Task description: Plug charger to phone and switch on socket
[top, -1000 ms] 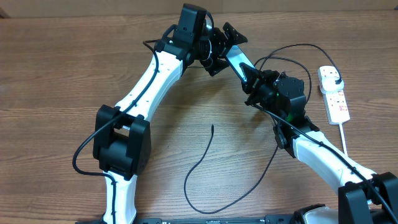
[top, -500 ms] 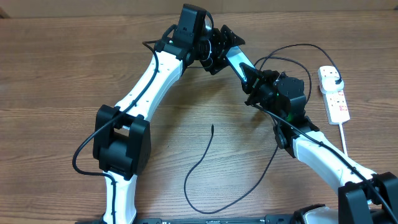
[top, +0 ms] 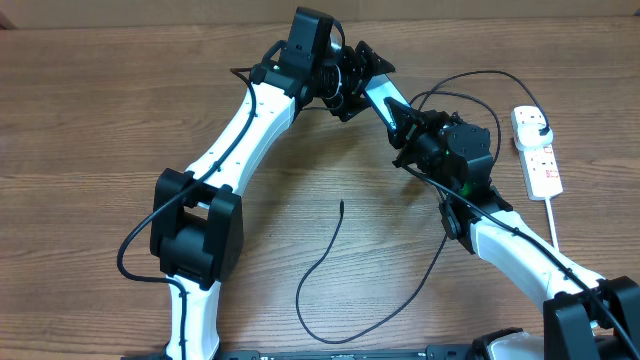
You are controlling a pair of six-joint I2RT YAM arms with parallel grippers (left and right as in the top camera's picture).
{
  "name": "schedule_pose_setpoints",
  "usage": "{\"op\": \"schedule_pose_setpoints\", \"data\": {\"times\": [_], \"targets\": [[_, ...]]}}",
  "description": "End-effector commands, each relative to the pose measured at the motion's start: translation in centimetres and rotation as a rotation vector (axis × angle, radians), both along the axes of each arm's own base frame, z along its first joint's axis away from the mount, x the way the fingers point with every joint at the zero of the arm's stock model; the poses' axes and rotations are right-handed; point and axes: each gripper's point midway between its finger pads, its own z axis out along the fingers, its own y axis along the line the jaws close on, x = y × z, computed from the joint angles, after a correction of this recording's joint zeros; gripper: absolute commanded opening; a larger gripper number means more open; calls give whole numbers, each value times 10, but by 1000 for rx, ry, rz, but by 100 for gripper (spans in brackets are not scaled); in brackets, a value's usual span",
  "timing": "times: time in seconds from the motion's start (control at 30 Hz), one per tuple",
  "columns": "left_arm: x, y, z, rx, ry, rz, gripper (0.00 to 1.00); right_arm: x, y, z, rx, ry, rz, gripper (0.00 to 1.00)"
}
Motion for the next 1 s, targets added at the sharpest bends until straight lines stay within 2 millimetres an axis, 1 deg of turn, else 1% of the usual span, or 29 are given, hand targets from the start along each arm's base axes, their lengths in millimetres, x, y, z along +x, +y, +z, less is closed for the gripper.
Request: {"op": "schedule_pose_setpoints", "data": {"times": [0.0, 0.23, 0.3, 0.5, 0.97], "targets": [[0, -4, 18, -14, -31, -1, 84, 2, 4, 18, 12, -49, 13, 4], [0, -4, 18, -14, -32, -1, 82, 2, 5, 18, 13, -49, 16, 4], [0, -4, 18, -14, -32, -1, 78, 2, 5, 18, 13, -50, 18, 4], [-1, -5, 18, -14, -32, -2, 74, 1, 6, 18, 14, -50, 25, 4], [0, -5, 18, -14, -32, -1, 58, 0, 8, 18, 15, -49, 38, 4]]}}
